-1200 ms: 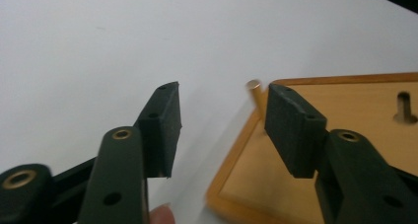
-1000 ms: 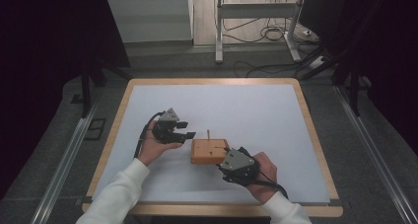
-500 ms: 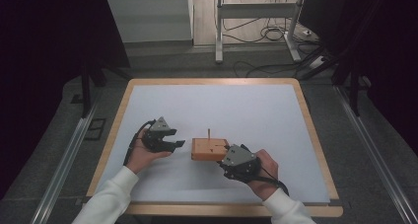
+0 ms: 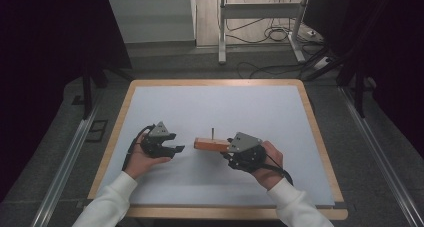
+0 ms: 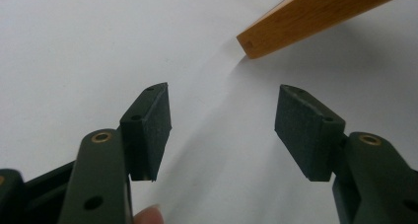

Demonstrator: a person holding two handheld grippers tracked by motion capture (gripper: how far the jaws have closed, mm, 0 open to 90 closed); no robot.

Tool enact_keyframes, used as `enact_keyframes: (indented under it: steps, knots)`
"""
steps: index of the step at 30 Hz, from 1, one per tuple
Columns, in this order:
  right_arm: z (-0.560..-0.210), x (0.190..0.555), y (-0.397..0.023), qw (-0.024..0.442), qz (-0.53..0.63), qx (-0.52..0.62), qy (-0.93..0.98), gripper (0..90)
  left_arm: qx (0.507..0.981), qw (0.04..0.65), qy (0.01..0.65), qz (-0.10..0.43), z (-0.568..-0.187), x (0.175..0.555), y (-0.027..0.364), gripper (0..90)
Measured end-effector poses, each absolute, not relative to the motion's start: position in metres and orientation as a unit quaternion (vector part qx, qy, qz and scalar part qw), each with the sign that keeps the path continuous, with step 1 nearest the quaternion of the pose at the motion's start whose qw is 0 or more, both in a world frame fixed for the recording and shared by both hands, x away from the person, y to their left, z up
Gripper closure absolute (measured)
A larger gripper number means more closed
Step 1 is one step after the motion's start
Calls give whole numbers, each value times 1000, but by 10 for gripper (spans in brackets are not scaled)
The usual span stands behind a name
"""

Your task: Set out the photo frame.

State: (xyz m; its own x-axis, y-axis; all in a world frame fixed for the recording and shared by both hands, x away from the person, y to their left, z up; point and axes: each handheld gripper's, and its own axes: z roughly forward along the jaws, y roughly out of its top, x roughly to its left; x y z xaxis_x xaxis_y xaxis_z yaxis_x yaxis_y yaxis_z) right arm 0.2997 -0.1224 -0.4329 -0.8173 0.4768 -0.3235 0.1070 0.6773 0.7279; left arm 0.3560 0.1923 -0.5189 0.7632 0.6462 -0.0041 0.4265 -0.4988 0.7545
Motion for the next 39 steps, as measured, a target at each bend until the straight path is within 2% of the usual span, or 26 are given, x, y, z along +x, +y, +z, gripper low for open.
enact_keyframes:
  steps: [9,14,29,39]
  knots:
    - [-426,310,-120,248,361,162,884,595,856,386,315,137,-522,356,191,376]
    - [-422,314,-116,251,355,161,886,654,857,386,314,135,-522,356,191,374]
    - [-402,305,-123,214,345,138,903,682,854,388,318,138,-522,356,192,370]
    - [-400,321,-134,221,355,170,892,663,856,385,318,137,-522,357,192,368]
